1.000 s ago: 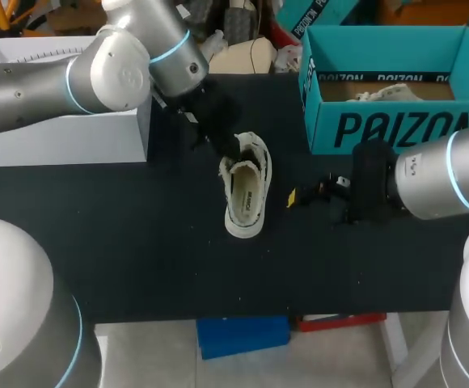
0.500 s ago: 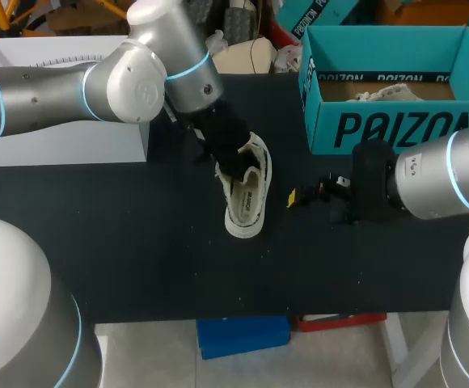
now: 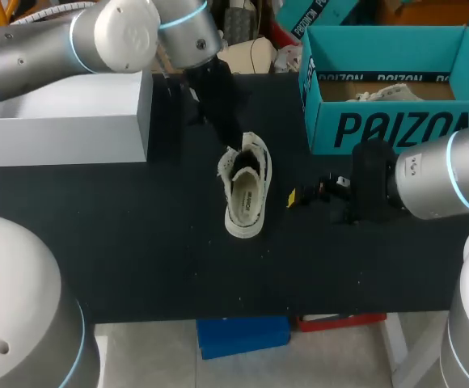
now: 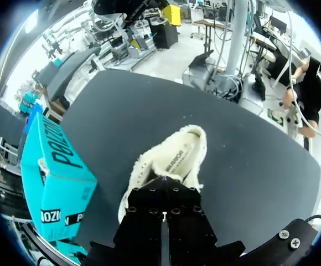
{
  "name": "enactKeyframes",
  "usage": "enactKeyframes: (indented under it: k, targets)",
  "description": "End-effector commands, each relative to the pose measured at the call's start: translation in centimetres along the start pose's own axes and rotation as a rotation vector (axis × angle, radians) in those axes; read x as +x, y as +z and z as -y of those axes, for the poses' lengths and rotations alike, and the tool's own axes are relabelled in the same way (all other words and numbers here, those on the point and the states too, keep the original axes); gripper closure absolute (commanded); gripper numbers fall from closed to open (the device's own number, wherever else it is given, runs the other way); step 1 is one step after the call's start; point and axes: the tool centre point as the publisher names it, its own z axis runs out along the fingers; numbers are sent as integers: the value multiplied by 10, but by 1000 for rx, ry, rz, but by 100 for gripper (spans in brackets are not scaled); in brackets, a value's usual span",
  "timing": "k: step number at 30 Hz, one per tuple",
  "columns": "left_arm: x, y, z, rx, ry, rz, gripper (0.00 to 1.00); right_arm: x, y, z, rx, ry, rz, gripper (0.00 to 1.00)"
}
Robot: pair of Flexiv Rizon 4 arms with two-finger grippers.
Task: Take the shoe out of the shoebox, open the shoe tongue, remove and reinsert the insole, then place the shoe into the shoebox
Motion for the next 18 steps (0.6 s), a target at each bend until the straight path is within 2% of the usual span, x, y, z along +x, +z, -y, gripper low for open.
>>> enactKeyframes:
  k: [1,2,4,6,7,8,9,10,14,18]
  targets:
    - [15,8,12,-10,-56,9,100,1,1,1,-2,1,3,0]
    - [21,4,14,-17,-134,6,100,1,1,1,-2,1,3,0]
    - [33,-6,12,-38,-236,46,86,1,1,1,-2,1,3,0]
    - [44,-14,7,-43,-318,63,85,1,1,1,-2,1,3,0]
    - [50,-18,7,-45,-363,87,72,1,1,1,-2,1,3,0]
    - [56,-22,9,-29,-405,115,52,1,1,1,-2,1,3,0]
    - [62,-26,9,-30,-438,128,3,1,1,1,-2,1,3,0]
    - [69,-29,10,-37,-472,152,0,1,1,1,-2,1,3,0]
    - [94,-44,14,-18,-556,259,0,1,1,1,-2,1,3,0]
    - [94,-44,14,-18,-556,259,0,1,1,1,-2,1,3,0]
